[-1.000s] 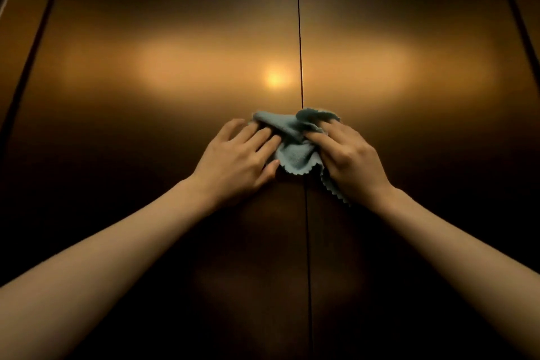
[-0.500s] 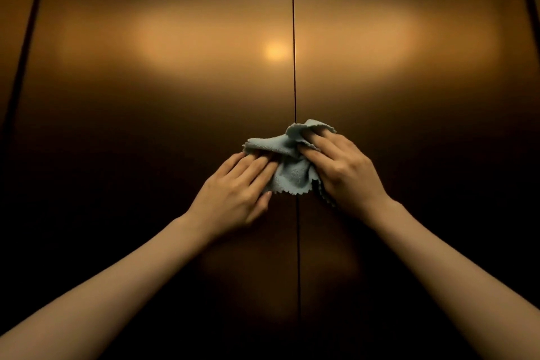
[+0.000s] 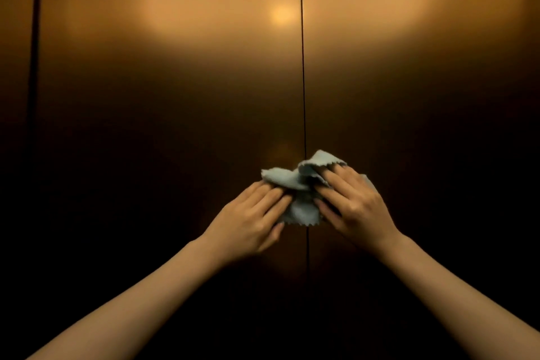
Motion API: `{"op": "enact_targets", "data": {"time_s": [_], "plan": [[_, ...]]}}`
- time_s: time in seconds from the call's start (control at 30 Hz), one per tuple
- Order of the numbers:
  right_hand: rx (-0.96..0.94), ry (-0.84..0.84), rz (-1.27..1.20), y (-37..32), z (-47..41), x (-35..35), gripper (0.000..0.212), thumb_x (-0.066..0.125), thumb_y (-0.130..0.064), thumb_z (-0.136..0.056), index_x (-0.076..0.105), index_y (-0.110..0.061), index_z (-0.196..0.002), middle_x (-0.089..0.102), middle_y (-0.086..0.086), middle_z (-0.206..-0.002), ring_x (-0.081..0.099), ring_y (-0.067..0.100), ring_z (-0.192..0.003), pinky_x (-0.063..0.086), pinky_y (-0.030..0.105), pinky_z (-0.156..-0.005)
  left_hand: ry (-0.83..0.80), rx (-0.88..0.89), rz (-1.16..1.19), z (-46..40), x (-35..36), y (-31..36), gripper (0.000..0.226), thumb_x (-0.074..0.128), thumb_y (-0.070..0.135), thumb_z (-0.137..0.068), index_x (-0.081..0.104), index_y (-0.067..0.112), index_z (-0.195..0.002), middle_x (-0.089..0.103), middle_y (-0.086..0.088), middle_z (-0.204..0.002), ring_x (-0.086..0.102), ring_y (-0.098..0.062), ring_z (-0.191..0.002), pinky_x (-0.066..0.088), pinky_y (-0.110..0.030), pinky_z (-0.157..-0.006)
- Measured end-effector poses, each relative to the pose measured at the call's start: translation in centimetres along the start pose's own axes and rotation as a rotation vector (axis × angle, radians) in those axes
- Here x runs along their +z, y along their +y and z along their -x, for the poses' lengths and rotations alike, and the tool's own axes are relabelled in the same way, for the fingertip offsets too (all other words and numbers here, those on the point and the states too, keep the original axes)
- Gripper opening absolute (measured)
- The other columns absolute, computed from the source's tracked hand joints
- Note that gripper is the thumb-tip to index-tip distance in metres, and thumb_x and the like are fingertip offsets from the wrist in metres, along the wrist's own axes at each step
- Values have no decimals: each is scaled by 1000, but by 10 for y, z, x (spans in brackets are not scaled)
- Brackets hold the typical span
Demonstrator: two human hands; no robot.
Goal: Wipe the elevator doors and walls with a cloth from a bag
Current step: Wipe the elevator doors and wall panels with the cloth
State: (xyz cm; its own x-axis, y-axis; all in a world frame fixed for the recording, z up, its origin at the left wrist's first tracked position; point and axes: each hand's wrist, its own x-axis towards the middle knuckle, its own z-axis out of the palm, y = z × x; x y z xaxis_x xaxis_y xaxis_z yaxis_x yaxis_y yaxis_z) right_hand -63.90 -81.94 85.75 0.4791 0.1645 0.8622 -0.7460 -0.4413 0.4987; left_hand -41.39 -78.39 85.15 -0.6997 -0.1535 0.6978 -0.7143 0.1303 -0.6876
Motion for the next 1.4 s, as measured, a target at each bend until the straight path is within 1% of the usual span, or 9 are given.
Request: {"op": "enact_targets", "data": {"time_s": [0.1,0.2,0.33,0.5,0.67,0.9,1.07,1.23,1.4], "plan": [[-98,-45,5,0,13,-4,26,51,-18,-89,70,-5,-99,66,16,-112,62,33,-106,38,40,-102,-54,102,-49,17,-2,6,46,46,34,-88,63,5,-119,66,-13,-112,62,-30,-104,36,-38,-103],[-71,-36,18,3,-6,-4,26,49,-17,-90,69,-4,-102,65,17,-114,61,34,-107,41,41,-99,-49,47,-60,7,-6,-2,47,44,34,-89,61,4,-121,65,-15,-113,62,-31,-105,42,-39,-101],[-15,-36,17,-11,4,-2,27,50,-15,-90,67,-3,-107,63,16,-118,59,34,-110,37,39,-103,-86,-6,-36,12,-9,3,46,42,34,-90,61,4,-120,64,-14,-112,61,-29,-105,39,-39,-103],[-162,-138,-22,-27,44,-10,24,49,-12,-91,68,-1,-102,66,16,-109,61,34,-103,39,42,-100,-157,53,16,49,-7,37,44,44,34,-90,61,6,-120,64,-13,-113,60,-30,-106,39,-41,-104],[-50,-82,-25,-25,41,-11,22,52,-12,-90,68,-2,-101,65,17,-109,59,35,-105,37,41,-101,-171,-69,62,50,-7,36,46,40,33,-92,57,8,-127,61,-12,-119,56,-29,-113,32,-41,-108],[-265,-224,-61,-45,89,-13,22,50,-9,-92,69,-4,-103,67,14,-107,62,31,-101,40,41,-101,-240,61,78,92,-2,70,42,46,34,-88,61,12,-120,64,-9,-114,59,-27,-110,32,-43,-106],[-119,-156,-75,-53,99,-7,24,50,-9,-89,67,-3,-104,66,16,-107,55,34,-106,36,44,-104,-256,22,73,96,-5,72,44,45,35,-86,61,12,-120,64,-9,-114,59,-28,-109,33,-45,-104],[-240,-264,-136,-77,141,-5,20,55,-7,-86,66,-4,-103,66,14,-103,60,33,-99,38,43,-102,-388,112,109,131,-3,106,45,46,38,-83,63,15,-118,65,-6,-114,58,-25,-111,29,-46,-107],[-35,-208,-122,-84,140,-3,22,54,-10,-87,67,-3,-103,65,16,-106,52,32,-107,36,44,-103,-386,37,107,123,-5,98,47,41,37,-85,61,14,-120,64,-8,-117,57,-27,-114,31,-48,-104]]}}
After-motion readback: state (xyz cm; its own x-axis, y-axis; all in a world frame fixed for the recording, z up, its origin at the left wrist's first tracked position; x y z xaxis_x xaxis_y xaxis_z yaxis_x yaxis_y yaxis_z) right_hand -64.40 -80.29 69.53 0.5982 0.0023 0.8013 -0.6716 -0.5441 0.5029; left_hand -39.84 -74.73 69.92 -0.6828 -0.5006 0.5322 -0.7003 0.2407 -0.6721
